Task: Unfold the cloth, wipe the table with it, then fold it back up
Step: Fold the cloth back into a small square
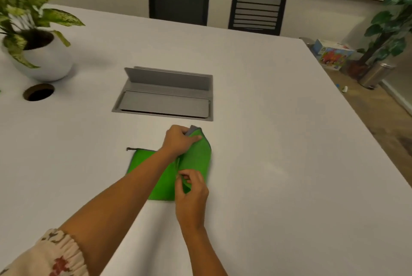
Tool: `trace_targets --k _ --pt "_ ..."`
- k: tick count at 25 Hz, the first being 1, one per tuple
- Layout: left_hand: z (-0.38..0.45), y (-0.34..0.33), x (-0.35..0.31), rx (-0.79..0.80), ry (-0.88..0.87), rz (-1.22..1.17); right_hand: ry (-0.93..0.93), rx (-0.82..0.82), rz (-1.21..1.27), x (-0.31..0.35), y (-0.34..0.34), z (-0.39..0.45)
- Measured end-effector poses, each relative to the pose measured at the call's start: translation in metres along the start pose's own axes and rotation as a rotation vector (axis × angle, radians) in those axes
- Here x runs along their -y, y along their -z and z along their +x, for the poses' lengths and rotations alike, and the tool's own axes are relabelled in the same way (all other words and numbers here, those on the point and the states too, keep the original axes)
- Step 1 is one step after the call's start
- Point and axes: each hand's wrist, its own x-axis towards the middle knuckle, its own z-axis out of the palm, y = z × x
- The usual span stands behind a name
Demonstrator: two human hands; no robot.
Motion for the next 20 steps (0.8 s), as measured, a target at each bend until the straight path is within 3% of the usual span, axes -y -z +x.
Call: trace_targets --k 6,10,12,13,15,17,20 --pt "-0.027 0.116 0.105 -0.211 0.221 0.054 0.139 0.435 -0.232 0.006 -0.076 -0.037" --pt "-0.051 0.107 0.131 -0.352 0.236 0.097 0.109 0.439 -0.297 0.005 -0.079 -0.043" --pt "-0.060 0.091 0.125 -0.385 0.276 0.163 0.130 0.274 -0.405 0.008 -0.078 -0.031" --pt "-0.063 0.084 0.120 -0.390 0.331 0.195 0.093 0.147 -0.476 0.010 -0.077 -0.022" --pt "-0.066 0.075 0.110 -0.381 0.475 0.227 -0.191 0.017 -0.575 0.015 -0.072 0.002" --pt "-0.063 0.077 0.103 -0.356 0.611 0.215 -0.483 0.071 -0.581 0.015 -0.061 0.023" --pt "-0.062 0.083 0.103 -0.294 0.633 0.234 -0.657 0.179 -0.548 0.004 -0.047 0.045"
